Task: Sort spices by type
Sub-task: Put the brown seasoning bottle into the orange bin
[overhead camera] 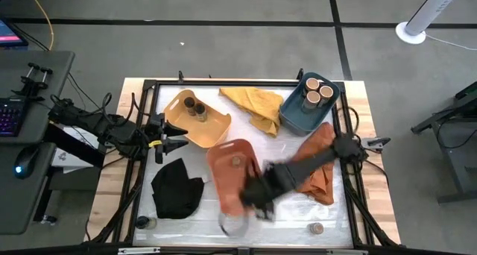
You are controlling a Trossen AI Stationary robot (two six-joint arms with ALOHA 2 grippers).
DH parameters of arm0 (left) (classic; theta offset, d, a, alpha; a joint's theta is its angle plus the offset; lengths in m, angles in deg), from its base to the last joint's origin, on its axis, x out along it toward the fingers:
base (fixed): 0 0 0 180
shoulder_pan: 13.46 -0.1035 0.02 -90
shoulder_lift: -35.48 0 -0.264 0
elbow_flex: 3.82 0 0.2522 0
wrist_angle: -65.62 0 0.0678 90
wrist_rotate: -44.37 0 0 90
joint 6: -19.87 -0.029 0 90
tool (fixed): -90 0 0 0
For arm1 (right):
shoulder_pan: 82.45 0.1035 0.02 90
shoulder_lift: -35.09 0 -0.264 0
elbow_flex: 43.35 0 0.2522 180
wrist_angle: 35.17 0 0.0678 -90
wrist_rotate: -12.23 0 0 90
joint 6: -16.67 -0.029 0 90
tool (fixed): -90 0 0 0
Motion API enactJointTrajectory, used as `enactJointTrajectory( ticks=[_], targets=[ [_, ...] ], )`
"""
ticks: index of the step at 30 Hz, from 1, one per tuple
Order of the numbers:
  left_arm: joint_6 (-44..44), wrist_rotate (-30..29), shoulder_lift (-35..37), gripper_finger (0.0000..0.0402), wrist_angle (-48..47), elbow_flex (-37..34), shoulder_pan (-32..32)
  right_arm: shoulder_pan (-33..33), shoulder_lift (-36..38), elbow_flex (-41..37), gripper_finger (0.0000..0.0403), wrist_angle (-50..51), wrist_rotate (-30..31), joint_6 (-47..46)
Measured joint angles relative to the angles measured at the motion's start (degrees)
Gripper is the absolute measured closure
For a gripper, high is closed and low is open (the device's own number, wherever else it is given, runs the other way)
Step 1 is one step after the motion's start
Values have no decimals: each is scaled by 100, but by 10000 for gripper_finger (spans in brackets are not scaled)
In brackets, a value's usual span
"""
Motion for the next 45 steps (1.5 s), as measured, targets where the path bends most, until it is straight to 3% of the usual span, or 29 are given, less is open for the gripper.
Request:
enactJointTrajectory(
  ticks=[4, 10, 14, 16, 24, 45],
  targets=[
    [0, 5, 4, 197, 24, 2, 2, 940, 375, -1023, 128, -18, -489, -1835],
    [0, 9, 4, 197, 47, 2, 2, 2097, 1275, -3114, 128, -1006, -1490, -5941],
    [13, 25, 4, 197, 61, 2, 2, 2475, 1840, -4303, 128, -2102, -1512, -8690],
    [17, 47, 4, 197, 119, 2, 2, 2563, 2032, -4779, 128, -2623, -1304, -9567],
    [65, 91, 4, 197, 455, 2, 2, 2574, 2201, -5770, 128, -3579, -1394, -9753],
    [160, -45, 4, 197, 448, 2, 2, 2578, 2195, -7004, 133, -5044, -1499, -9663]
  ],
)
